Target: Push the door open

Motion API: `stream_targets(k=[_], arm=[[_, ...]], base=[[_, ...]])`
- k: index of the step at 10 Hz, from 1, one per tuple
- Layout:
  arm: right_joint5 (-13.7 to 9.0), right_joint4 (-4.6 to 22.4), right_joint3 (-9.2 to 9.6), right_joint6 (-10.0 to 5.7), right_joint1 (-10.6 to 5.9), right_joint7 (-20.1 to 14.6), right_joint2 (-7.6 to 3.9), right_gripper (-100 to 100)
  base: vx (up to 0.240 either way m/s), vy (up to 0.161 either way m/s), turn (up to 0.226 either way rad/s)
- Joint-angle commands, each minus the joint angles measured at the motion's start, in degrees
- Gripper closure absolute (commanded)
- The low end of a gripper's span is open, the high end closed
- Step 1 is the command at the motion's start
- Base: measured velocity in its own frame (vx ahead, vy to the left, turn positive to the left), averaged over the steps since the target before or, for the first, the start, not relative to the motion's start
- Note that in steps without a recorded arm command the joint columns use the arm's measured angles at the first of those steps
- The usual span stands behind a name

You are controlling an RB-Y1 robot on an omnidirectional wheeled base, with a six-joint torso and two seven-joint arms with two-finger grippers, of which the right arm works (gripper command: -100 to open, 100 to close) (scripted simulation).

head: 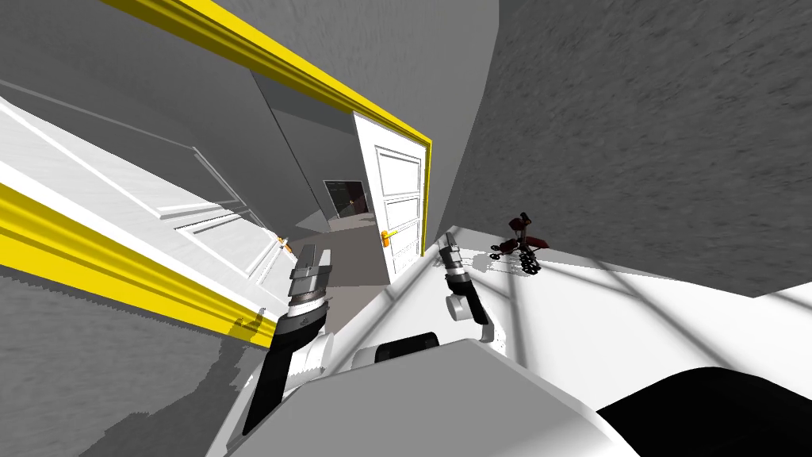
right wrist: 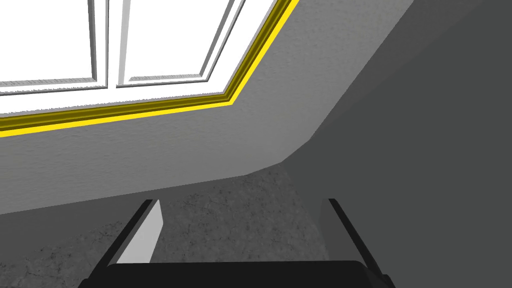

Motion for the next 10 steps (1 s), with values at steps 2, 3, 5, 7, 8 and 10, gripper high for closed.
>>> stream_targets(k=[2, 3, 5, 7, 8, 10], arm=[[0.0, 4.3, 0.77, 0.10, -2.75, -0.4, -0.29, -100], [0.0, 4.9, 0.77, 0.10, -2.75, -0.4, -0.29, -100], [0.0, 9.0, 1.48, 0.04, -5.50, -0.8, -0.54, -100], [0.0, 11.9, 1.85, 0.00, -6.92, -1.1, -0.65, -100], [0.0, 12.2, 1.85, 0.00, -6.92, -1.1, -0.65, -100], [0.0, 16.8, 2.60, -0.06, -9.85, -1.6, -0.80, -100]], base=[[0.062, -0.026, 0.050], [0.060, -0.029, 0.030], [0.056, -0.033, 0.054], [0.054, -0.030, 0.038], [0.055, -0.018, 0.027], [0.062, -0.031, 0.063]])
